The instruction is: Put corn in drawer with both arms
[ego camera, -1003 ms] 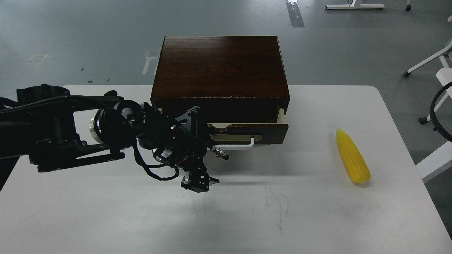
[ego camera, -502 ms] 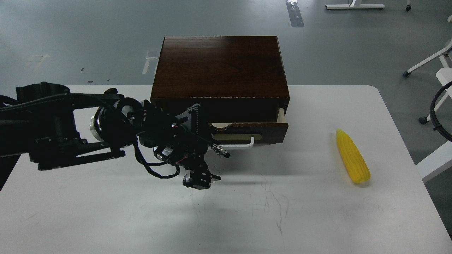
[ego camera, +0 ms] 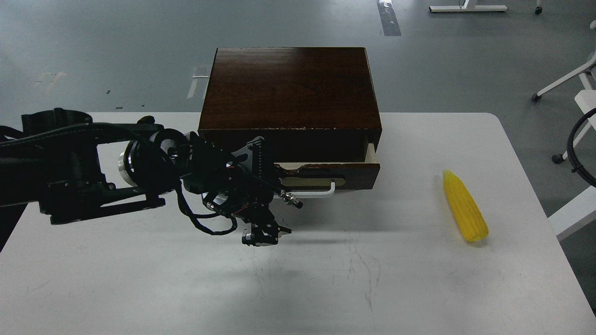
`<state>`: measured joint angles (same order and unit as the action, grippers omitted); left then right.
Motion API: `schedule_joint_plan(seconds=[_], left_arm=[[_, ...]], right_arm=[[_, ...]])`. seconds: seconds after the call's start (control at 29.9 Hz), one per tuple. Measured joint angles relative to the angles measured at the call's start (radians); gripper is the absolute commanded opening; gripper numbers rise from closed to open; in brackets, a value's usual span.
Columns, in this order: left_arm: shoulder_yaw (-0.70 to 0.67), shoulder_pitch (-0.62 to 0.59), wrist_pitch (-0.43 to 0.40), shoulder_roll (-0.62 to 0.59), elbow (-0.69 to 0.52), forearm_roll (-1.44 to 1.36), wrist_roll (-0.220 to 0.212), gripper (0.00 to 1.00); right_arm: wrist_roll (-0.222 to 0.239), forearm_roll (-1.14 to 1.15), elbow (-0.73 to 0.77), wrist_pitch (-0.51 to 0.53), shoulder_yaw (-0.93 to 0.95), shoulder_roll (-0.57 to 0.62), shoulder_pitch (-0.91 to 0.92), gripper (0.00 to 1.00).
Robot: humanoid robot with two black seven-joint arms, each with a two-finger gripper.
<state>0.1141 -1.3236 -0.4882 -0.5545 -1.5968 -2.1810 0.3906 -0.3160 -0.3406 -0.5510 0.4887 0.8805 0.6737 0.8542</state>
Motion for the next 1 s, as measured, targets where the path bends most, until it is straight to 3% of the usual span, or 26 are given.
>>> schedule_joint_plan(seconds=[0.23, 0.8, 1.0], left_arm=[[-0.01, -0.016, 0.0, -0.001, 0.009, 0.0, -0.004, 0.96], [-0.079, -0.05, -0.001, -0.015, -0.001, 0.021, -0.001, 0.97], [-0.183, -0.054, 0.0, -0.101, 0.016, 0.333, 0.0, 0.98]], right_arm=[[0.0, 0.0, 0.008, 0.0, 0.0, 0.0, 0.0, 1.0], [0.0, -0.001, 0.008, 0.0, 0.001, 0.0, 0.002, 1.0], [0.0, 0.005, 0.008, 0.0, -0.026, 0.011, 0.0, 1.0]])
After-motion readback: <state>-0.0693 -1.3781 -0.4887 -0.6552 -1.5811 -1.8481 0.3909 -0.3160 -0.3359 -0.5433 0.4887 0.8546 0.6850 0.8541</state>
